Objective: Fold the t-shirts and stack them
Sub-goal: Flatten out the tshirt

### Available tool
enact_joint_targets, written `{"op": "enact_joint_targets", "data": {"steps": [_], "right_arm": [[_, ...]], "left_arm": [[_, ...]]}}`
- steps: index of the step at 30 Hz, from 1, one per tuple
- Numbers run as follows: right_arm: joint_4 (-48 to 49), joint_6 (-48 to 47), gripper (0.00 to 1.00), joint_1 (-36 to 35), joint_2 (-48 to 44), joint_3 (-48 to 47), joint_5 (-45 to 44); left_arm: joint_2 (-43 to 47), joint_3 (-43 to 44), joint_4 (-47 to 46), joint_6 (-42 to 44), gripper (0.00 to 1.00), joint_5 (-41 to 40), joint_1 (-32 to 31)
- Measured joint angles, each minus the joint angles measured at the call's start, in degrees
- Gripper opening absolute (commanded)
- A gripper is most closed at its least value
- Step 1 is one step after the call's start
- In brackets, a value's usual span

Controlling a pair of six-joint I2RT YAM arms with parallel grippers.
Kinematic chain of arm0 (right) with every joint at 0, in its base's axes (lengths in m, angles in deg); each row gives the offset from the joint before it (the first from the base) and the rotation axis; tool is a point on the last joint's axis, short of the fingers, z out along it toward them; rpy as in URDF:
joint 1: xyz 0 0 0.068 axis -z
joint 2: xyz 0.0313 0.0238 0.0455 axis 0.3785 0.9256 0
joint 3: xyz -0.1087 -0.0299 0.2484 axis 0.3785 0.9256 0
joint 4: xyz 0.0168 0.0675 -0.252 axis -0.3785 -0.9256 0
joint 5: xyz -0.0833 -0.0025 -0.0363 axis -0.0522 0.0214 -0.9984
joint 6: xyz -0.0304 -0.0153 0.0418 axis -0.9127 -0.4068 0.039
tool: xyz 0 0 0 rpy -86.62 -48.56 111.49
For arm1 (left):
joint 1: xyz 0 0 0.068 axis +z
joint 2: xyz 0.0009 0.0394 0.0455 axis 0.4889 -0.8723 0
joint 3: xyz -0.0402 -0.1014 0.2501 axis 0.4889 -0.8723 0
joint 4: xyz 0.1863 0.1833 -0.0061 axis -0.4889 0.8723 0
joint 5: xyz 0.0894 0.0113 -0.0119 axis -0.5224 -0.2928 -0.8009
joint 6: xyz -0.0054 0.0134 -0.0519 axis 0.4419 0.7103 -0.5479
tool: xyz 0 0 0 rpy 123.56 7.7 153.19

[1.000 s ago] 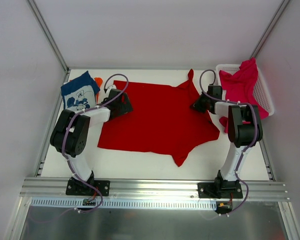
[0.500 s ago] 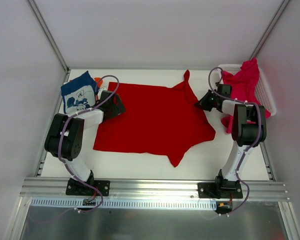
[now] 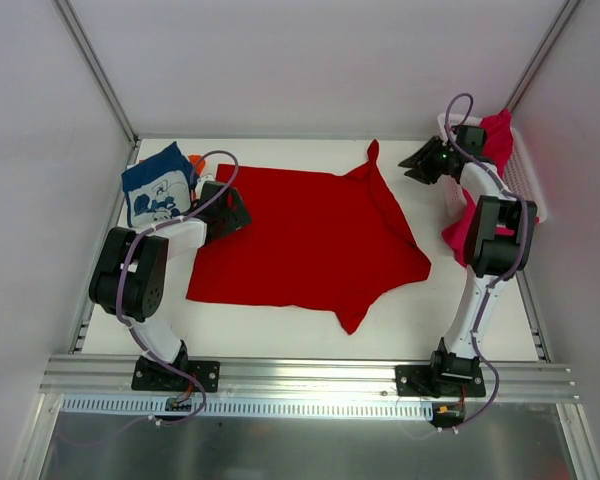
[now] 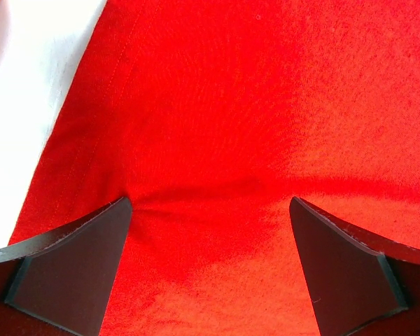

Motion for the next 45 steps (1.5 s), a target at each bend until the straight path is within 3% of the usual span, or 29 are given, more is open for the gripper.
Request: {"op": "enact_joint_targets", "data": {"steps": [3,7,14,25,35,45], "right_arm": [[-2.6,-0.2,0.99,-0.3,-1.5,-2.6,0.3],[-6.9,-3.3,0.99,-3.3,-8.7,-0.8,-4.8],[-9.3,-8.5,1.00,-10.6,-25.3,13.2,-14.4],[-12.1,-9.9,0.99,-18.4,-27.9,33.8,-23.7],[-12.8,-9.4,0.99,-21.6,-28.6,32.8,-28.0],[-16.0,-12.3,0.99,-22.0,-26.5,18.6,-30.6]], "left_arm": [[0.0,0.0,0.0,0.0,0.99,0.0,0.0],[0.0,0.0,-0.1,0.0,0.99,0.0,0.0],[0.7,-1.5,-2.2,0.1,0.99,0.2,0.0],[4.4,-5.8,-4.1,0.4,0.99,4.0,0.8],[7.2,-8.4,-4.1,0.4,0.99,6.5,2.2],[7.6,-9.5,-5.2,0.4,0.99,7.2,2.3]]}}
